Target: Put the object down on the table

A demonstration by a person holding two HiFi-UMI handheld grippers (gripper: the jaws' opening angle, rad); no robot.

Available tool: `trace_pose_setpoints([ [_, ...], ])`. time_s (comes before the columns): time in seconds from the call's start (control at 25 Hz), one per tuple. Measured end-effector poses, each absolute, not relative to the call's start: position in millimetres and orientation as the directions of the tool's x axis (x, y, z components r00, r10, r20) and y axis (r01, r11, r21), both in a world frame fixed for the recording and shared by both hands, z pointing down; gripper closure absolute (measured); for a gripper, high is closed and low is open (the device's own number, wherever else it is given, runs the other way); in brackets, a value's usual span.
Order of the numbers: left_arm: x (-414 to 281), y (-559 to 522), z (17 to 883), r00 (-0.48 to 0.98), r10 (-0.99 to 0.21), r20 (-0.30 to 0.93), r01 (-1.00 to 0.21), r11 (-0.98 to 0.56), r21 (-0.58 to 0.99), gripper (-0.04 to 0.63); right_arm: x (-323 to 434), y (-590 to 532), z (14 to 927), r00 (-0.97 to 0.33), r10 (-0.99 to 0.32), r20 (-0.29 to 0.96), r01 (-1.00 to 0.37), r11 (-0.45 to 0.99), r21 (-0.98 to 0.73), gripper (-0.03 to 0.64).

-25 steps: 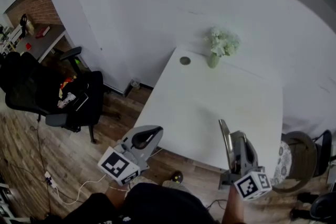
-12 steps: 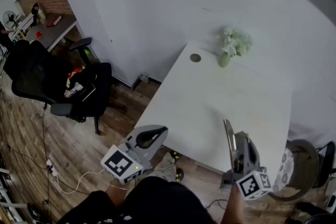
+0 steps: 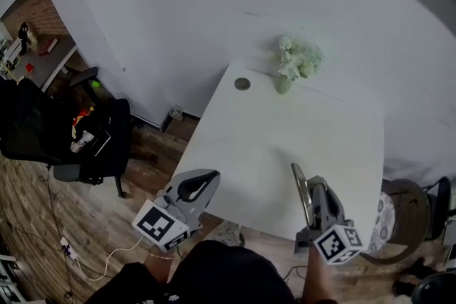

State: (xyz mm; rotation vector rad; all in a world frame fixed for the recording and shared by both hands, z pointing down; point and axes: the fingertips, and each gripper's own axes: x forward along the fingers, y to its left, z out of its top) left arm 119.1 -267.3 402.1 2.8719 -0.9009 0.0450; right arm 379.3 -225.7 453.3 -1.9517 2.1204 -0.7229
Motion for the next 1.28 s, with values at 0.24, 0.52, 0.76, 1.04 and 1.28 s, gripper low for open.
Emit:
trace_pose_setpoints([
  [0.24, 133, -301, 410, 0.822, -0.565, 0.072, -0.569, -0.812, 0.129, 0.595, 396, -255, 477, -0.117, -0.96, 0.254, -0.891, -0.011, -0.454, 0.586],
  [0.52, 136, -317, 422, 0.812, -0.573, 0.112, -0.584, -0.8, 0.138, 0.595, 405, -275, 505, -0.11, -0.948, 0.3, -0.89, -0.041, -0.454, 0.586],
  [0.76, 140, -330, 424, 0.808, -0.577, 0.122, -0.589, -0.797, 0.131, 0.595, 408, -288, 527, -0.114, -0.933, 0.343, -0.89, -0.058, -0.453, 0.586],
  [1.04, 145, -339, 426, 0.805, -0.578, 0.136, -0.593, -0.795, 0.127, 0.595, 414, -296, 550, -0.115, -0.912, 0.394, -0.894, -0.078, -0.441, 0.586],
  [1.28, 147, -343, 427, 0.804, -0.577, 0.147, -0.593, -0.795, 0.124, 0.595, 418, -300, 562, -0.115, -0.903, 0.414, -0.896, -0.086, -0.436, 0.586],
])
